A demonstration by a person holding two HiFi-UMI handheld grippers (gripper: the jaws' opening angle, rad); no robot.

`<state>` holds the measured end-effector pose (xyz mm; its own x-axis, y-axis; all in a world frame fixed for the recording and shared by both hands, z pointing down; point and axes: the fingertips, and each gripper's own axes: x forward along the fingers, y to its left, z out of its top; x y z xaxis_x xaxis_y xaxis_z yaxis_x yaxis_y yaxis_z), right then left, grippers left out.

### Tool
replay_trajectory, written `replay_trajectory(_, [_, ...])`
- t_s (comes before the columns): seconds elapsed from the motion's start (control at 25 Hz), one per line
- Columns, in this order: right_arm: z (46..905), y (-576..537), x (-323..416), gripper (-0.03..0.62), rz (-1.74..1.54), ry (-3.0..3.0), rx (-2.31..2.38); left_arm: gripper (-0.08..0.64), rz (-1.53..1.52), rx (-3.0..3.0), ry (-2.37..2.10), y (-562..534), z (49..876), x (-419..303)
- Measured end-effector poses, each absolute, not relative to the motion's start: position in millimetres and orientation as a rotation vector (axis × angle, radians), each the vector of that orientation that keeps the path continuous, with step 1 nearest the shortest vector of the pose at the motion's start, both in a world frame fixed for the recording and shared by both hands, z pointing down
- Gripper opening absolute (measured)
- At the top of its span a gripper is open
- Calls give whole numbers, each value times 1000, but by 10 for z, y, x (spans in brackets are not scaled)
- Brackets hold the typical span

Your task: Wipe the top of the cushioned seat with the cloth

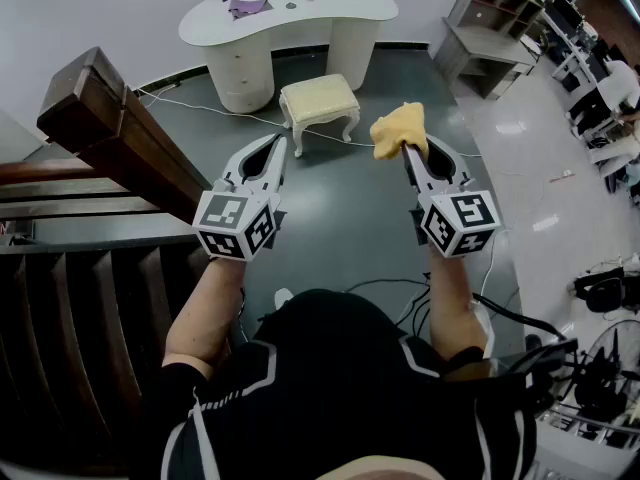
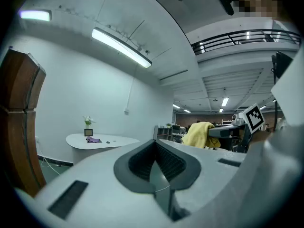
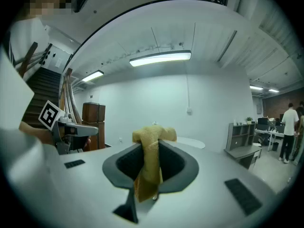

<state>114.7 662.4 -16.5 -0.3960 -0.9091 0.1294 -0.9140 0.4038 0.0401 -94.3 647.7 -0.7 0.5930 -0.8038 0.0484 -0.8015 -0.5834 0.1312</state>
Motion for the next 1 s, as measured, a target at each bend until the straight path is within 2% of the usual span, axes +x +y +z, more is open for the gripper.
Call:
replay_trajectory(0.44, [-238, 6572, 1148, 80, 58, -2533, 1669, 5, -76, 2733, -1257, 6489, -88, -861])
replay_trajectory(1.0, [-242, 6638, 785, 84, 74, -2514, 1742, 5, 1, 2774, -1238, 6487, 39, -1221])
